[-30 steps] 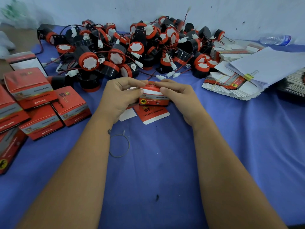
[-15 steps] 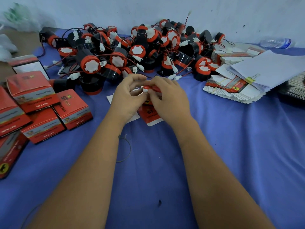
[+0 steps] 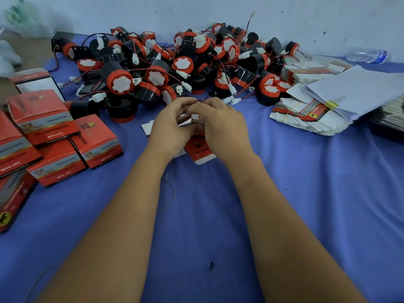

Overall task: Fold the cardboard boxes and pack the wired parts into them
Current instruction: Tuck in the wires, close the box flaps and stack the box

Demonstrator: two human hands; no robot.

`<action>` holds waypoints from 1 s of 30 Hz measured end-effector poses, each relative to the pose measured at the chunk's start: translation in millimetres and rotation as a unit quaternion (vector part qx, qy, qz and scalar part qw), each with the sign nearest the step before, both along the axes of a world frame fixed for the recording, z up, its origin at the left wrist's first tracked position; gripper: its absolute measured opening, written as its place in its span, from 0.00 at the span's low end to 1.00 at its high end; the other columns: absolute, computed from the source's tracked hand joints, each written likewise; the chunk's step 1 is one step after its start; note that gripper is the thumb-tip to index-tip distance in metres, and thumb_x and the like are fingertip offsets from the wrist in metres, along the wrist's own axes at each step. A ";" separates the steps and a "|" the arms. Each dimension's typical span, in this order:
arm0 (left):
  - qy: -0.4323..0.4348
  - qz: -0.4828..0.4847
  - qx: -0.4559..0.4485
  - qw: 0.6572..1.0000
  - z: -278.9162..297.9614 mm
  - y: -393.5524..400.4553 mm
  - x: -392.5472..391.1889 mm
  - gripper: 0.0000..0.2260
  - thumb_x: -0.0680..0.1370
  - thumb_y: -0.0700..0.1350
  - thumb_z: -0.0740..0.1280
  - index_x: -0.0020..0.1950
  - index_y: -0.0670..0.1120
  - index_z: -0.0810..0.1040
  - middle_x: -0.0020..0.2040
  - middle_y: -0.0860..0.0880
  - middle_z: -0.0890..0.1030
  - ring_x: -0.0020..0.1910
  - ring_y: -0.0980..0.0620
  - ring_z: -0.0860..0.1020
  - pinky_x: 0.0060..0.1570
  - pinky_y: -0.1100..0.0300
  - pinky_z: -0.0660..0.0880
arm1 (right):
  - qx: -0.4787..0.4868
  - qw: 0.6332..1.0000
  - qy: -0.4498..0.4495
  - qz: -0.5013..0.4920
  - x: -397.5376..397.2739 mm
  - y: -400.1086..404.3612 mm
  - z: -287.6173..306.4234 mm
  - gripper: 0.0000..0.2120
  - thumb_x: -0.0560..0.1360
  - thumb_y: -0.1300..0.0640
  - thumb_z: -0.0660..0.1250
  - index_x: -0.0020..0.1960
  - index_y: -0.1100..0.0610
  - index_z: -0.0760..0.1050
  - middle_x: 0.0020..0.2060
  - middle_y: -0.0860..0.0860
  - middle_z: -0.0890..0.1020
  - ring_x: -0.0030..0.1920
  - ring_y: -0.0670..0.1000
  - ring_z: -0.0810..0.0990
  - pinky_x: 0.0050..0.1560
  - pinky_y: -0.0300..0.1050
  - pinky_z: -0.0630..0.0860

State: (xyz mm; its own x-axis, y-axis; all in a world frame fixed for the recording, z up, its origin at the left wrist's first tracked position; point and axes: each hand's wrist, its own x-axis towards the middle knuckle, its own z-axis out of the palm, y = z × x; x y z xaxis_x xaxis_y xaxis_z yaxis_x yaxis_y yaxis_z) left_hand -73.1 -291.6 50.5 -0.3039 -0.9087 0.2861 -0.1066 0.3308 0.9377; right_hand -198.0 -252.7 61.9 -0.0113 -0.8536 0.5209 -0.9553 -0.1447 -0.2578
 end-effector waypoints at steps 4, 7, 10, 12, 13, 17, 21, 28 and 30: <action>-0.013 0.004 0.002 1.000 0.1 -0.6 0.7 0.22 0.73 0.33 0.73 0.62 0.51 0.76 0.59 0.55 0.81 0.61 0.55 0.78 0.61 0.50 0.77 | -0.006 1.000 -0.013 0.017 0.6 1.7 0.3 0.18 0.76 0.66 0.63 0.59 0.48 0.79 0.54 0.51 0.79 0.48 0.56 0.78 0.49 0.46 0.65; -0.023 0.002 -0.002 1.000 0.3 -0.1 1.5 0.21 0.73 0.33 0.73 0.61 0.53 0.76 0.58 0.56 0.81 0.61 0.56 0.78 0.61 0.52 0.78 | 0.012 0.999 -0.015 0.026 -0.7 1.8 0.8 0.17 0.75 0.66 0.64 0.58 0.49 0.79 0.53 0.52 0.78 0.47 0.55 0.77 0.48 0.44 0.65; -0.026 -0.004 -0.019 0.999 0.7 0.9 2.2 0.19 0.74 0.34 0.73 0.59 0.54 0.77 0.57 0.57 0.81 0.60 0.57 0.78 0.62 0.53 0.77 | 0.021 0.998 -0.052 0.035 -2.0 3.6 2.1 0.19 0.77 0.65 0.62 0.60 0.48 0.79 0.52 0.52 0.79 0.49 0.55 0.77 0.50 0.43 0.67; -0.020 -0.008 -0.027 0.999 0.7 0.9 2.3 0.17 0.74 0.36 0.73 0.57 0.54 0.78 0.56 0.56 0.82 0.60 0.58 0.78 0.64 0.55 0.76 | 0.014 0.994 -0.106 0.037 -2.6 6.3 2.5 0.19 0.77 0.64 0.60 0.62 0.46 0.77 0.52 0.51 0.80 0.51 0.56 0.77 0.52 0.47 0.72; -0.017 -0.007 -0.029 0.999 0.6 0.7 2.3 0.16 0.74 0.36 0.74 0.56 0.53 0.79 0.56 0.55 0.82 0.60 0.57 0.79 0.64 0.55 0.75 | 0.012 0.990 -0.135 0.034 -3.2 7.3 2.6 0.18 0.78 0.63 0.60 0.61 0.46 0.76 0.52 0.51 0.80 0.53 0.55 0.78 0.52 0.50 0.74; -0.031 0.049 -0.079 0.995 -1.3 2.0 1.7 0.12 0.74 0.38 0.75 0.55 0.50 0.83 0.54 0.56 0.83 0.57 0.61 0.80 0.60 0.61 0.77 | -0.004 0.990 -0.139 0.023 -3.8 8.1 -0.3 0.09 0.78 0.62 0.61 0.54 0.53 0.77 0.48 0.50 0.81 0.49 0.56 0.77 0.46 0.54 0.76; -0.072 0.095 -0.151 0.981 -3.1 4.3 1.5 0.12 0.74 0.39 0.74 0.57 0.46 0.84 0.54 0.57 0.81 0.55 0.60 0.78 0.56 0.63 0.77 | -0.016 0.981 -0.191 0.032 -5.2 8.7 -2.2 0.06 0.76 0.65 0.62 0.47 0.60 0.77 0.46 0.50 0.82 0.48 0.54 0.78 0.45 0.55 0.76; -0.144 0.055 -0.242 0.958 -2.9 4.4 2.0 0.05 0.73 0.37 0.73 0.46 0.39 0.79 0.47 0.46 0.79 0.47 0.51 0.75 0.48 0.56 0.74 | -0.022 0.974 -0.217 0.059 -11.2 13.4 -3.6 0.04 0.68 0.65 0.67 0.43 0.60 0.77 0.43 0.50 0.79 0.44 0.52 0.77 0.43 0.53 0.75; -0.147 0.057 -0.243 0.957 -2.7 4.9 0.6 0.04 0.73 0.37 0.72 0.46 0.39 0.79 0.46 0.46 0.79 0.47 0.51 0.75 0.46 0.54 0.74 | -0.025 0.973 -0.219 0.063 -10.9 13.6 -3.6 0.05 0.68 0.66 0.67 0.43 0.61 0.77 0.45 0.51 0.79 0.45 0.52 0.77 0.45 0.53 0.76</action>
State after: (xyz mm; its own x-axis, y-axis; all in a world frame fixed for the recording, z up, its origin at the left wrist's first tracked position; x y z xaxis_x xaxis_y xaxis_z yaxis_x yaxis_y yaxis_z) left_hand -72.5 -286.7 47.8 -0.3431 -0.7221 0.6007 -0.4026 0.6909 0.6005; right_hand -208.9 -239.1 58.4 -0.1382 -0.8360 0.5311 -0.7295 -0.2767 -0.6255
